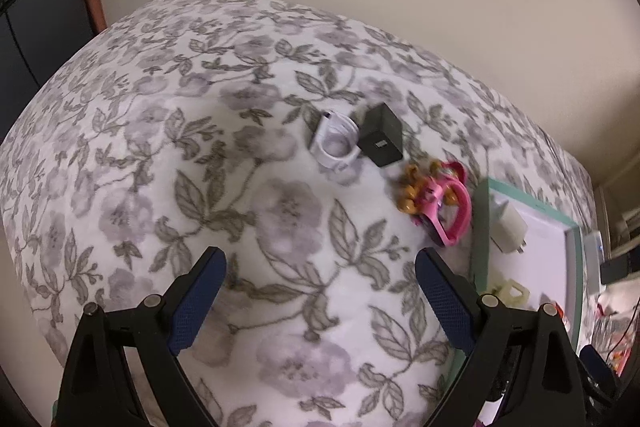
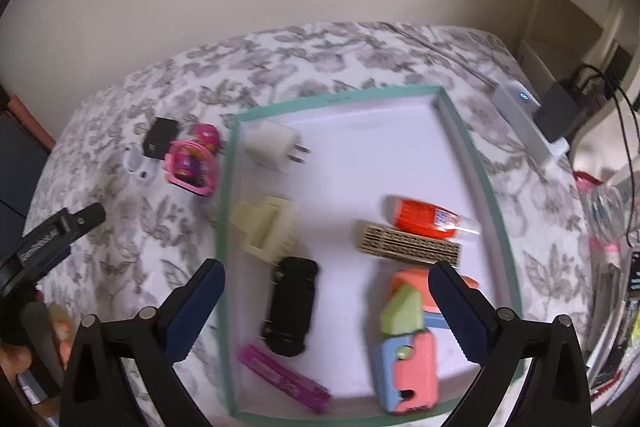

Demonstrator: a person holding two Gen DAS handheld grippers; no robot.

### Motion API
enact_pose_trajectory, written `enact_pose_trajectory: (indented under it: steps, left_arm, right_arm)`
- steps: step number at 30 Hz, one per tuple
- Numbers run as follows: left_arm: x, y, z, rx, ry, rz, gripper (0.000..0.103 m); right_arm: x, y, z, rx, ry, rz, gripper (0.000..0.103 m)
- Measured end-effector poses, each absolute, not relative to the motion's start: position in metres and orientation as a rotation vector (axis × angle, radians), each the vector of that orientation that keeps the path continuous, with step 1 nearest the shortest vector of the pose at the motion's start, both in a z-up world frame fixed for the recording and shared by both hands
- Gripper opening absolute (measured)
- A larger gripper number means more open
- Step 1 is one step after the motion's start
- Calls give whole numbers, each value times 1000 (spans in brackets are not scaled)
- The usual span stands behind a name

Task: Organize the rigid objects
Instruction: 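Move both tools back to the items lying beside the tray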

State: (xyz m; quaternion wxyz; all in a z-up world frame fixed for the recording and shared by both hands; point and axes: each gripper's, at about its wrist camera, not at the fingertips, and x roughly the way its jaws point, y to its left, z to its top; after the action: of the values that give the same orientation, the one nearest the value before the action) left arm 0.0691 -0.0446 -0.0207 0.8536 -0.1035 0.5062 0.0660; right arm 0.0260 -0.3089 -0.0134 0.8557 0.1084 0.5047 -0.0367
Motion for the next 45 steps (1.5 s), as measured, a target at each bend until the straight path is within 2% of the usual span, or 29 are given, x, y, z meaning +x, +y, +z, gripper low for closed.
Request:
enact_pose_trajectory:
  steps: [13, 30, 40, 45]
  left_arm:
    - [90, -9, -3, -276, 957, 189, 96]
    - [140, 11, -24, -372, 1070, 171, 96]
    - [165, 23, -43, -412, 1124, 164, 95]
    - [175, 24, -53, -415, 1140, 154, 94]
  right_arm:
    - [58, -263, 10, 144, 981, 14, 103]
    - [113, -242, -22, 184, 1005, 68, 102]
    - [134, -220, -37, 168, 1003, 130, 83]
    - [145, -212, -48, 165, 1012, 151, 82]
